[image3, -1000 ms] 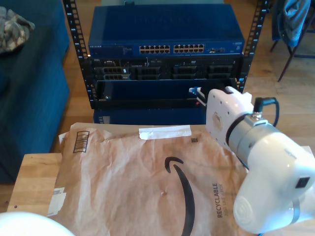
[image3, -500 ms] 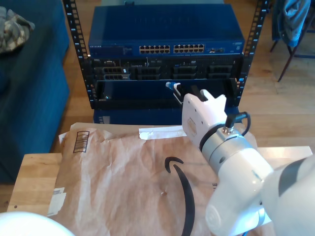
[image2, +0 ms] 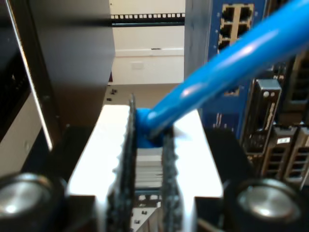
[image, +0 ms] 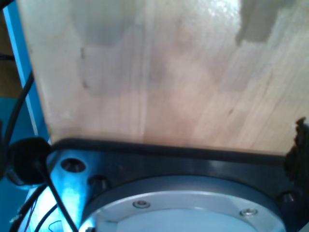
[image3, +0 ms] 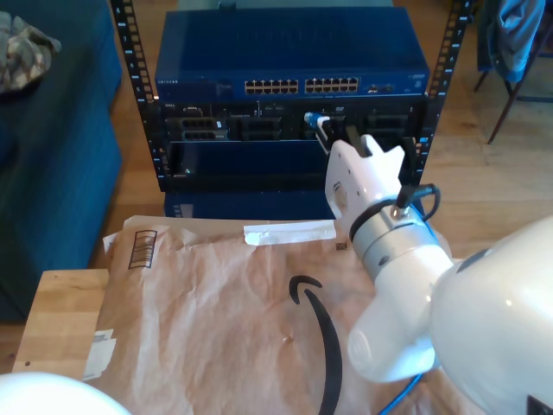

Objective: Grab the cable and plug it in

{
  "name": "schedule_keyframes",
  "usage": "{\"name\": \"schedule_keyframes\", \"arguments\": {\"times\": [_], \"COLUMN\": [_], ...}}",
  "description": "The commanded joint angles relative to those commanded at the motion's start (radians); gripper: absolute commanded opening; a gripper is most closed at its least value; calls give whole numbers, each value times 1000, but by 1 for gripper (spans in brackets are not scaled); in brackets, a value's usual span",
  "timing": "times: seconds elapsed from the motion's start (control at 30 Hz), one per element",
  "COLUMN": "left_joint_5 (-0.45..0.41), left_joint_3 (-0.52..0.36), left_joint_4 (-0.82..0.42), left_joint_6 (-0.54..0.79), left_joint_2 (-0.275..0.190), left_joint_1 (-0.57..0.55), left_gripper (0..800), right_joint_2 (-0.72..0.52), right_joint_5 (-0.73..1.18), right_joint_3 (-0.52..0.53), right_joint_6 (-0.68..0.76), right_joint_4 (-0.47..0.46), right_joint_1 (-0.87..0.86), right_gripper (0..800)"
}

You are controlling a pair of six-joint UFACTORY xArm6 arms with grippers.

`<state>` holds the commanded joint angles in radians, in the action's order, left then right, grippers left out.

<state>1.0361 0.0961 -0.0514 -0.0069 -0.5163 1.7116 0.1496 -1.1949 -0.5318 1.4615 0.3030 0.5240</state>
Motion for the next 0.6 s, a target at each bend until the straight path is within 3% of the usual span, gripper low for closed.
{"name": "schedule_keyframes", "arguments": {"times": [0.6], "left_joint_5": [0], "left_joint_3": [0], "left_joint_4": [0], "left_joint_6": [0], "left_joint_2": [0], "left_joint_1": [0], "left_gripper": [800], "right_joint_2": [98], "right_joint_5": [-138], "right_joint_3": [-61], "right_joint_6": [0], "right_joint_4": [11], "right_joint_1": [-9], "right_gripper": [2]}}
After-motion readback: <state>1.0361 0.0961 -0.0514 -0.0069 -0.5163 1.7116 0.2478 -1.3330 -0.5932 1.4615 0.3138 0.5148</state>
